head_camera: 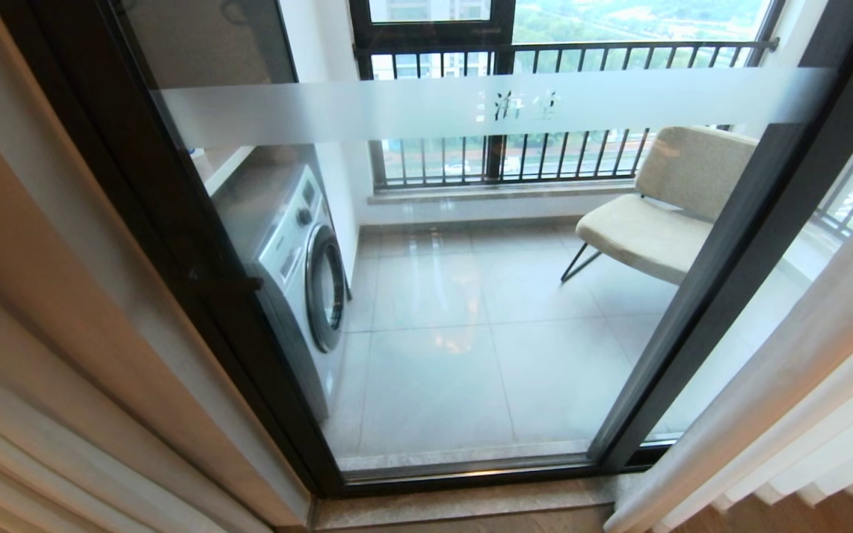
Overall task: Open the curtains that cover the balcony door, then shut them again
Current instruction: Pull the inner curtains open on both sides
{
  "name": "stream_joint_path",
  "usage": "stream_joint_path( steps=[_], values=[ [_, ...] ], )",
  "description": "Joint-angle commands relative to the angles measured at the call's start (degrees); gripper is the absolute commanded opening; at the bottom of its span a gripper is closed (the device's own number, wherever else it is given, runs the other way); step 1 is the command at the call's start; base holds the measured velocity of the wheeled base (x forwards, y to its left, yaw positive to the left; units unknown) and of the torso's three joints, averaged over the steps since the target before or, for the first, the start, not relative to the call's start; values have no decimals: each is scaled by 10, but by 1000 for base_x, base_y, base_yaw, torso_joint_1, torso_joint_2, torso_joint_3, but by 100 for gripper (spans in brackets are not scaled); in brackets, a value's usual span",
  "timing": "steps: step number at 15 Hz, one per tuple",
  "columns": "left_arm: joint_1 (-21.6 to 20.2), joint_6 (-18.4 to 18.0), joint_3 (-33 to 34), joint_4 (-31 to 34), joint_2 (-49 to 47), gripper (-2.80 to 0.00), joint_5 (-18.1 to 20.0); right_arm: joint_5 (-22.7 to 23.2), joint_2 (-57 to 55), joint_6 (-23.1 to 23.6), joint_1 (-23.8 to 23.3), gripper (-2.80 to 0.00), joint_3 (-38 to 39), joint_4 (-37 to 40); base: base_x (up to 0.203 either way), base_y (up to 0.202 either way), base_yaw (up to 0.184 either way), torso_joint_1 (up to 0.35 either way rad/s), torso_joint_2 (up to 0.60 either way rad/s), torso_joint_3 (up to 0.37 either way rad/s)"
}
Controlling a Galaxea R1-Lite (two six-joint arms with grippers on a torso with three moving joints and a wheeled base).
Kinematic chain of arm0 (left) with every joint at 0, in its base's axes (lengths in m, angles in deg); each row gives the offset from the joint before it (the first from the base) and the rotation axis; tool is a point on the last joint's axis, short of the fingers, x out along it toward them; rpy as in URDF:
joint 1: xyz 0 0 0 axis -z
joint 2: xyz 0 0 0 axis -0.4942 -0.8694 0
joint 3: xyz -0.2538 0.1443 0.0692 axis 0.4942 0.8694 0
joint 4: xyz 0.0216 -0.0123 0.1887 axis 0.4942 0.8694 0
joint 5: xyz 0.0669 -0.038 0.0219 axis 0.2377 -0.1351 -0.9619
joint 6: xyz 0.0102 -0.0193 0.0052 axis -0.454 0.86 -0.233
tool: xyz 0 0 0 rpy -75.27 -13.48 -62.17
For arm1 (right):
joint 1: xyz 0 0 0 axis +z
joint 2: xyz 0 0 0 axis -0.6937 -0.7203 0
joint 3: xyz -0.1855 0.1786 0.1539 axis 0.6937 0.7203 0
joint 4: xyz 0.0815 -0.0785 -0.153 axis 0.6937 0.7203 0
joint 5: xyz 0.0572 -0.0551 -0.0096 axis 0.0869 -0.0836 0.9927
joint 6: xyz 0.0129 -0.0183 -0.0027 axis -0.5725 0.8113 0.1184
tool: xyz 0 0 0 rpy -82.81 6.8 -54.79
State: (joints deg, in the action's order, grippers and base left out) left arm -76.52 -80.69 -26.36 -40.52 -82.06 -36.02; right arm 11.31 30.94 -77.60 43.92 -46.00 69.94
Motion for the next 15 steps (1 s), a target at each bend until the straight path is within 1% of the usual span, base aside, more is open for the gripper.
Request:
stream_joint_path(
  steps=[1, 5, 7, 10, 15],
  values=[
    [-16, 0, -16, 2, -37, -280, 2, 0, -1, 0, 0, -280, 0, 0, 0, 0, 0, 0, 0, 0],
    [-41, 0, -34, 2, -65, -280, 8, 0, -1, 0, 1, -280, 0, 0, 0, 0, 0, 0, 0, 0],
    [-53, 0, -35, -6, -76, -280, 18, 0, -1, 0, 0, -280, 0, 0, 0, 0, 0, 0, 0, 0],
    [-69, 1, -36, -7, -85, -280, 20, 0, -1, 0, 0, -280, 0, 0, 0, 0, 0, 0, 0, 0],
    [-93, 12, -36, -8, -94, -280, 50, 0, -1, 0, 0, -280, 0, 0, 0, 0, 0, 0, 0, 0]
  ],
)
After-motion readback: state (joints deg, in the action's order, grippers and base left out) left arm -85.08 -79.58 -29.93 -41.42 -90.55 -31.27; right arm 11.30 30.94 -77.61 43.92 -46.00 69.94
